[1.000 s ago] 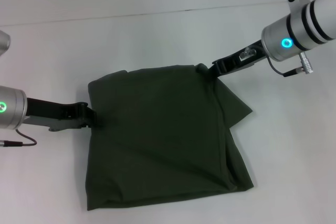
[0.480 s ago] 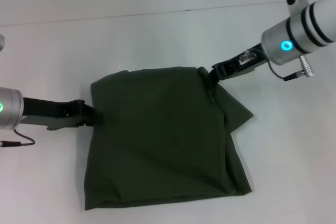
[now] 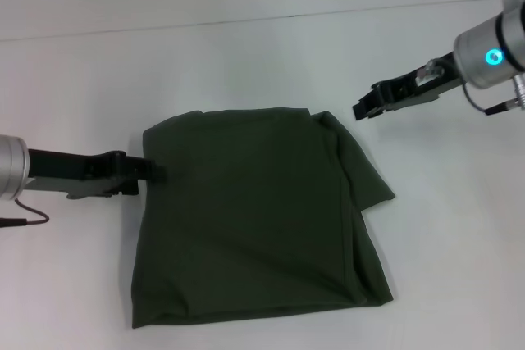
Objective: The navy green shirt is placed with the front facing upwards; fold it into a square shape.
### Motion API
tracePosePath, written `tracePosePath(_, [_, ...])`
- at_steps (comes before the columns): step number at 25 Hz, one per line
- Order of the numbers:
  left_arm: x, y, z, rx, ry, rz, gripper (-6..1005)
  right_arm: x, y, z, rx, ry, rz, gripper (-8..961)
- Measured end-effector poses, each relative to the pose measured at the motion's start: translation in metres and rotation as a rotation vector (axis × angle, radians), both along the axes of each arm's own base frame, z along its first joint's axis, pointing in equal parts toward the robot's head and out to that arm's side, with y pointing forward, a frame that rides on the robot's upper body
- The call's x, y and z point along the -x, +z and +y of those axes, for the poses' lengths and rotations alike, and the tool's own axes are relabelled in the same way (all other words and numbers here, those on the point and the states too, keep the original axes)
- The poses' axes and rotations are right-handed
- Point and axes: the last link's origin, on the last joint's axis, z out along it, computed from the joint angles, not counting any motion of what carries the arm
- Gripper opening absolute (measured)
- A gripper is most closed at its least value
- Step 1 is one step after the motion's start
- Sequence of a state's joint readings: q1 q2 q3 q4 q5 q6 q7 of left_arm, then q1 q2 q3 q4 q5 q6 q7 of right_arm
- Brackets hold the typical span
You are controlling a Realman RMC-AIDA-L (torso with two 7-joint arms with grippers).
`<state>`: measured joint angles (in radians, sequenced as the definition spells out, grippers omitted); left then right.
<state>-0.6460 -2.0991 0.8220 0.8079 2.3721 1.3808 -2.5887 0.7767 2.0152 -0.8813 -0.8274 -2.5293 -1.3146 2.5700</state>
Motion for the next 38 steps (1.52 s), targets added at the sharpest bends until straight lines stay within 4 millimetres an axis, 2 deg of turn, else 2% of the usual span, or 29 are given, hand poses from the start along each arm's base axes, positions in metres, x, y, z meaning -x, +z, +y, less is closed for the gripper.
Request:
tracePosePath(4, [-0.002, 0.008, -0.002, -0.025, -0.009, -0.019, 581, 0.001, 0.008, 0.002, -0.023, -0.007, 0.039, 215])
tracePosePath(7, [-0.003, 0.022, -0.006, -0.067, -0.022, -0.068, 682, 0.011, 0.009, 0.0, -0.008, 0.036, 0.107, 215])
tracePosePath(11, [-0.006, 0.043, -0.02, -0.105, -0.146, -0.156, 681, 0.025, 0.015, -0.006, 0.015, 0.148, 0.206, 216])
tracePosePath(14, [-0.005, 0.055, -0.045, -0.12, -0.335, -0.243, 680, 0.028, 0.017, -0.021, 0.034, 0.278, 0.311, 216])
tracePosePath(16, [-0.001, 0.061, -0.07, -0.158, -0.485, -0.312, 680, 0.024, 0.015, -0.038, 0.05, 0.385, 0.378, 419])
tracePosePath(19, [0.009, 0.059, -0.104, -0.252, -0.667, -0.353, 679, 0.011, 0.008, -0.068, 0.049, 0.561, 0.425, 483])
tracePosePath(23, [0.027, 0.035, -0.134, -0.345, -0.831, -0.358, 678, -0.013, -0.008, -0.11, 0.028, 0.801, 0.423, 569])
tracePosePath(27, [0.035, 0.019, -0.155, -0.392, -0.957, -0.341, 678, -0.034, -0.02, -0.152, 0.03, 0.885, 0.501, 654])
tracePosePath(31, [0.04, 0.006, -0.164, -0.359, -0.983, -0.336, 678, -0.056, -0.022, -0.194, -0.042, 1.022, 0.495, 763])
tracePosePath(34, [0.041, -0.002, -0.165, -0.324, -0.98, -0.332, 677, -0.066, -0.024, -0.205, -0.115, 1.04, 0.477, 789])
tracePosePath(38, [0.045, -0.008, -0.166, -0.291, -0.961, -0.32, 677, -0.073, -0.025, -0.205, -0.095, 1.017, 0.438, 786])
